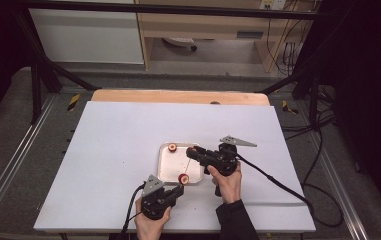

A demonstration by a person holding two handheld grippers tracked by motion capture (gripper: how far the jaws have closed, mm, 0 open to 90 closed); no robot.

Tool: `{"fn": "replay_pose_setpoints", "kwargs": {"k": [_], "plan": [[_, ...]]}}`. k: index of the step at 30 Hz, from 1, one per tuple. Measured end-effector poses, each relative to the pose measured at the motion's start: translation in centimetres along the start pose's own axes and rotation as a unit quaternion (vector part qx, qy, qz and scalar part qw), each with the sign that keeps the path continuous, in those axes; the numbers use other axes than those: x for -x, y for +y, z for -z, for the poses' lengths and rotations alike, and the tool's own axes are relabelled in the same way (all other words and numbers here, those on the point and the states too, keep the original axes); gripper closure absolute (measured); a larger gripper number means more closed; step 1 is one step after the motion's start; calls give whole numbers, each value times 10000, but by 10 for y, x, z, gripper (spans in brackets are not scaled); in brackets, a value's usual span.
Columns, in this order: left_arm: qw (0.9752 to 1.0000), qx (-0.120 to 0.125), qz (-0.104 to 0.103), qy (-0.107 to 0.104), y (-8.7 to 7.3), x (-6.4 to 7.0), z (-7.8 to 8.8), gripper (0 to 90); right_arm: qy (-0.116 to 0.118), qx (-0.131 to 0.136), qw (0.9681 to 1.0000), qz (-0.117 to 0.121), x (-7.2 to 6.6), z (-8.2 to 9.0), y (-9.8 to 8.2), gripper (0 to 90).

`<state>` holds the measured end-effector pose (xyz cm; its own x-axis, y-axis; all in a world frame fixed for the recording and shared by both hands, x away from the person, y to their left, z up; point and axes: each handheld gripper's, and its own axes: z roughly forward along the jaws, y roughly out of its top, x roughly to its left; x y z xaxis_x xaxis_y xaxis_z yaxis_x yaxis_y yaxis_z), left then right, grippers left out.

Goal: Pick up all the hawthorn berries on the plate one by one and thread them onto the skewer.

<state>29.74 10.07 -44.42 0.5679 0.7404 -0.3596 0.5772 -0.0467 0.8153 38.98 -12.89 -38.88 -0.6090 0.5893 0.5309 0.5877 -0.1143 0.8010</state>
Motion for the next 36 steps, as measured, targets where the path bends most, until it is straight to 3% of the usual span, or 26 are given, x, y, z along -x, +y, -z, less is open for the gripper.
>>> {"fn": "replay_pose_setpoints", "kwargs": {"k": [4,8,12,15,21,24,30,36], "plan": [[9999,-22,-119,87,0,0,0,887,29,-102,9997,-237,1,-1,1,613],[9999,-5,-86,115,0,-2,3,885,42,-159,9992,-365,1,-1,2,614],[9997,31,-221,111,2,1,4,886,61,-86,9995,-287,1,1,4,615],[9997,42,-205,121,0,4,2,887,86,18,9997,-207,0,0,3,616],[9997,174,-144,112,1,4,4,887,121,66,9997,-176,0,-1,1,615],[9998,204,6,52,2,5,3,887,166,51,9996,-203,-1,-3,-1,615],[9995,265,151,127,5,6,1,887,215,-123,9995,-218,-2,-6,-8,615],[9995,262,119,143,12,6,-3,887,233,-337,9990,-202,-4,-8,-15,615]]}}
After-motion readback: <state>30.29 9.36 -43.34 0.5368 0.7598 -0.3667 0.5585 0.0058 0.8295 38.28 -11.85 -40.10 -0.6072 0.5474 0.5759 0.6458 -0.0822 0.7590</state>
